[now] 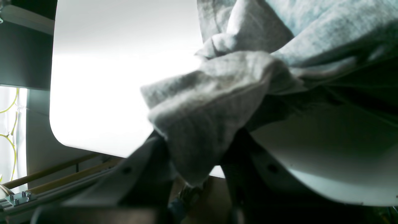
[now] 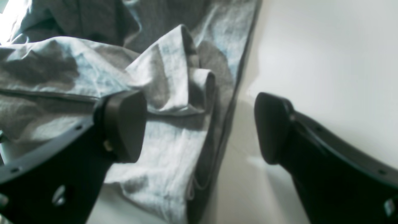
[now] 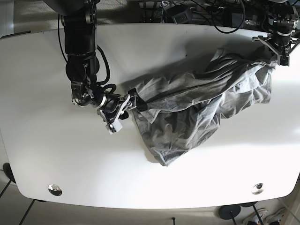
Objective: Fold the T-shirt properly
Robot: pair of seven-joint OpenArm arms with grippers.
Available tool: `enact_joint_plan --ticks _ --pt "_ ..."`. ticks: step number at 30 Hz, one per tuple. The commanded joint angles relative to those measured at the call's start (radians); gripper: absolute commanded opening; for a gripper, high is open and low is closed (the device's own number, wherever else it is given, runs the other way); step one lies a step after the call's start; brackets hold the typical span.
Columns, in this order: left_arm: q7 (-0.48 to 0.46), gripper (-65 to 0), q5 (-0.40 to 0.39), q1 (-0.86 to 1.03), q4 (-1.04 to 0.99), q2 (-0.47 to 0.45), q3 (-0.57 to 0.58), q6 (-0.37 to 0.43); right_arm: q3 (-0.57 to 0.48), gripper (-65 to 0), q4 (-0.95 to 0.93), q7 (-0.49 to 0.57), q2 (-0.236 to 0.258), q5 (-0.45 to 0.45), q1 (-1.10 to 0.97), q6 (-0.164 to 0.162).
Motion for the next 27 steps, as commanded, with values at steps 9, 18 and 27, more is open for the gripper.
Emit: enact_joint_plan --ticks 9,18,27 --pt "-0.018 -65.0 -0.001 -0.039 0.014 -0.012 -0.005 0.007 -0.091 -13.3 -0.058 0.084 -0.016 0.026 0.06 0.013" --pt "0.025 -65.0 0.0 -0.083 0.015 -0.015 -0.003 0.007 -0.105 -33.9 -0.024 0.084 -0.042 0.023 -0.012 0.01" --pt "0.171 -65.0 0.0 -0.183 0.02 -0.022 0.17 0.007 0.07 -62.9 0.032 0.075 0.013 0.026 0.056 0.015"
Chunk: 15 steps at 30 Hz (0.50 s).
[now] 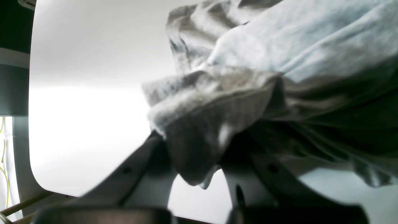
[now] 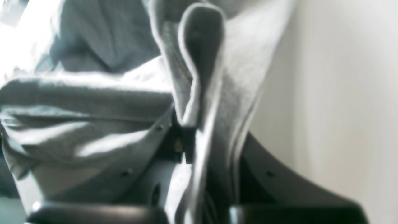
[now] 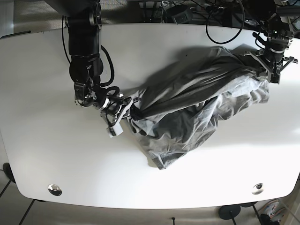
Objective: Fold the T-shirt properly
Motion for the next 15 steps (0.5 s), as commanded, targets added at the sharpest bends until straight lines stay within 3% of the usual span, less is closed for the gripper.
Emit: enact_joint_plan --ticks 1,5,9,15 --pt "0.062 -65.0 -0.007 -0.061 0.02 -0.017 0.035 0.005 0.033 -62.9 0.082 0.003 0.042 0.017 0.041 0.003" --pt "0.195 -65.0 -0.007 -0.21 0.02 -0.035 0.146 0.005 0.111 -62.9 0.203 -0.112 0.116 0.017 0.113 0.0" --pt "0.355 -65.0 -0.007 -0.427 0.012 -0.029 0.309 0.005 0.206 -62.9 0.282 -0.295 0.205 0.017 0.297 0.003" --pt "0.404 -65.0 -0.007 -0.713 -0.063 -0.003 0.562 0.005 0.202 -62.9 0.277 -0.356 0.258 0.017 0.552 0.003"
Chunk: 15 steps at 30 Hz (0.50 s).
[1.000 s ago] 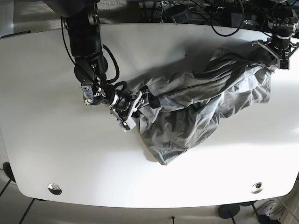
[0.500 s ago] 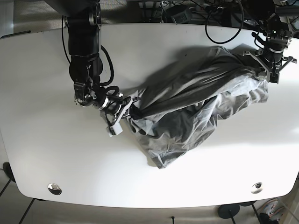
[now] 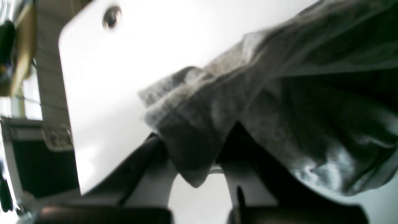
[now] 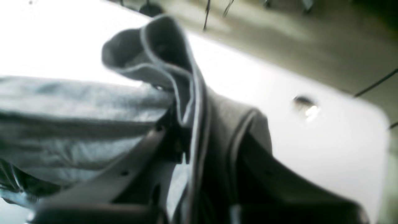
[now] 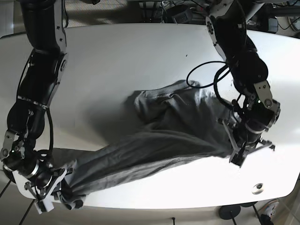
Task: Fold the T-shirt properly
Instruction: 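Lift the grey shirt high with both grippers and lay it flat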
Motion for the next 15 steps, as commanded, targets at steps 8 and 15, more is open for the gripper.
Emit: enact_joint_plan --ticks 8,15 --pt "-0.03 -65.0 -0.009 -0.532 -0.391 0.179 0.079 0.006 -0.029 -62.9 -0.077 -0.018 0.037 0.016 0.407 0.001" --pt "-0.263 -65.0 -0.006 -0.831 -0.762 0.215 0.076 0.006 -0.054 -62.9 -0.039 -0.058 0.037 0.017 0.422 0.001"
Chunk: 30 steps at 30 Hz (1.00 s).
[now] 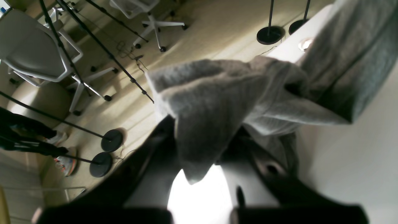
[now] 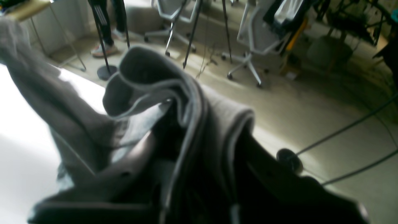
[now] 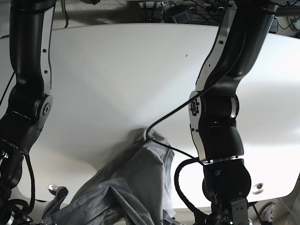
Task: Fold the T-shirt properly
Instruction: 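Lift the grey shirt high with both grippers and lay it flat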
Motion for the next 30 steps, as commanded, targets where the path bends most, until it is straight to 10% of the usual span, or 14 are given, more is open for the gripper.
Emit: enact_joint_plan --ticks 1,6,14,20,28,30 --pt "-0.027 -65.0 -0.011 -0.034 0.017 -0.004 0.001 0.006 0.003 -62.9 0.058 0.03 0.01 0.018 -0.002 0.002" --pt "-0.017 -65.0 -0.014 0.17 0.121 -0.078 0.001 0.006 0.002 -62.9 0.219 0.03 0.004 0.018 -0.244 0.002" --pt "0.004 -65.0 -0.017 0.753 0.512 -0.325 -0.093 0.006 0.068 -62.9 0.554 0.004 -0.144 0.018 -0.868 0.004" --pt "0.003 -65.0 -0.017 0.963 0.543 -0.327 -0.297 0.006 0.061 -62.9 0.62 0.004 -0.251 0.018 -1.203 0.004" --pt "-0.113 -64.7 -0.008 1.037 0.465 -0.334 -0.326 0.006 0.0 -62.9 0.62 0.004 -0.25 0.018 -1.34 0.004" --pt "-0.111 -48.9 -0.01 1.018 0.443 -0.343 -0.326 0.006 -0.044 -62.9 0.62 0.004 -0.25 0.018 -1.341 0.004"
